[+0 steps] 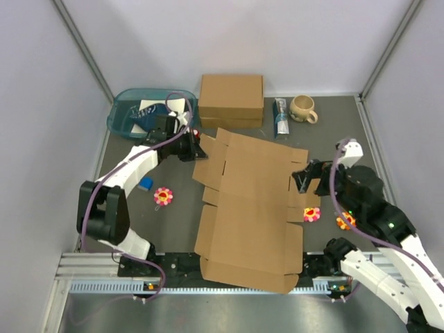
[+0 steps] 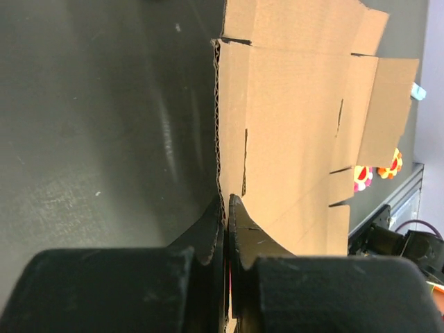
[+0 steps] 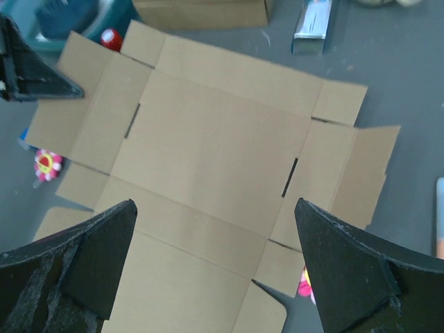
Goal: Fold the paper box
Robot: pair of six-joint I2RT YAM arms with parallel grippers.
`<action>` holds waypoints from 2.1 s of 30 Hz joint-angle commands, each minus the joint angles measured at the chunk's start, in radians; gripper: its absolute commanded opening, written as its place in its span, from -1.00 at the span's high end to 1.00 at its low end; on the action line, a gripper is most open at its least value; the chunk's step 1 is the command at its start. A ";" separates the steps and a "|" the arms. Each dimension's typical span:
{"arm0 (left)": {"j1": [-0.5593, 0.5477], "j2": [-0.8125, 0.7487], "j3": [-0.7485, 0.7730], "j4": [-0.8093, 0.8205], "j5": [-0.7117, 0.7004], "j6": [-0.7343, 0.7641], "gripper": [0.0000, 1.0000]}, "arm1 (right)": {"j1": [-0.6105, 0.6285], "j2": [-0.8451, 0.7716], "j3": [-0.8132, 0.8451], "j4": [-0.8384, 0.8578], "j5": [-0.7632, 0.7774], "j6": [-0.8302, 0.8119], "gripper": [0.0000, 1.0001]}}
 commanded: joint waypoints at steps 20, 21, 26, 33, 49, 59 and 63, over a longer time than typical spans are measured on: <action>0.019 -0.160 0.009 0.033 -0.163 -0.016 0.11 | 0.009 0.604 -0.215 0.675 -0.181 0.170 -0.25; 0.016 -0.154 0.005 0.054 -0.158 -0.033 0.11 | 0.009 0.656 -0.215 0.675 -0.211 0.170 -0.19; -0.039 -0.052 0.034 0.124 -0.174 -0.027 0.12 | 0.010 0.749 -0.248 0.746 -0.221 0.167 0.16; -0.137 0.119 0.144 0.104 -0.344 0.026 0.13 | 0.010 0.859 -0.284 0.761 -0.213 0.184 0.45; -0.150 0.425 0.388 0.016 -0.583 0.037 -0.04 | 0.009 0.968 -0.333 0.816 -0.247 0.211 0.52; -0.140 0.478 0.357 0.029 -0.579 0.034 -0.16 | 0.010 0.985 -0.322 0.801 -0.250 0.205 0.45; -0.134 0.508 0.357 0.044 -0.594 0.039 -0.16 | 0.010 0.974 -0.333 0.804 -0.251 0.207 0.43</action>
